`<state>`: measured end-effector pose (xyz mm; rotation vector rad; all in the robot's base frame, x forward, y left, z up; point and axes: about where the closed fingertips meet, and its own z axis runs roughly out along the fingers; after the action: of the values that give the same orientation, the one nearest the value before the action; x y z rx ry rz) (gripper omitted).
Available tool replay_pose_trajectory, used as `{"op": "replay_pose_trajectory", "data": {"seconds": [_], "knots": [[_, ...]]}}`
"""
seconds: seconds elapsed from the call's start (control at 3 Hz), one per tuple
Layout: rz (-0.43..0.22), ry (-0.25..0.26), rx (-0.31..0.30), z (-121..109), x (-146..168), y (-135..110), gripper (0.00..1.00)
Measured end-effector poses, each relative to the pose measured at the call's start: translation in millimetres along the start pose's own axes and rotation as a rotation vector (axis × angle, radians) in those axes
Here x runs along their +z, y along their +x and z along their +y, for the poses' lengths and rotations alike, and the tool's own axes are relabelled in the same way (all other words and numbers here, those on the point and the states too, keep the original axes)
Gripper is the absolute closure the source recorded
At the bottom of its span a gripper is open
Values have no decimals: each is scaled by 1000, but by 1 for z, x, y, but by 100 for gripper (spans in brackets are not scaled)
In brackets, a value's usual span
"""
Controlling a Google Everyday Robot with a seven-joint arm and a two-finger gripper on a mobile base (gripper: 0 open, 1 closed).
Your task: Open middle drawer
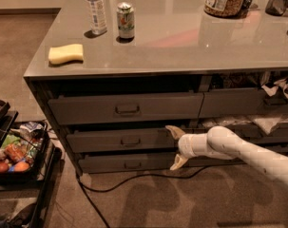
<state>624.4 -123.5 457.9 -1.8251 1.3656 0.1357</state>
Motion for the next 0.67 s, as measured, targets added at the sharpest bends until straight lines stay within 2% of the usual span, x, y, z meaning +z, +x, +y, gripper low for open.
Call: {"op": "replay_pose_trajectory", "data": {"seconds": [0.33,0.67], "knots": [[7,10,-2,-3,1,2,0],[8,-35,0,-1,5,2,0]]}}
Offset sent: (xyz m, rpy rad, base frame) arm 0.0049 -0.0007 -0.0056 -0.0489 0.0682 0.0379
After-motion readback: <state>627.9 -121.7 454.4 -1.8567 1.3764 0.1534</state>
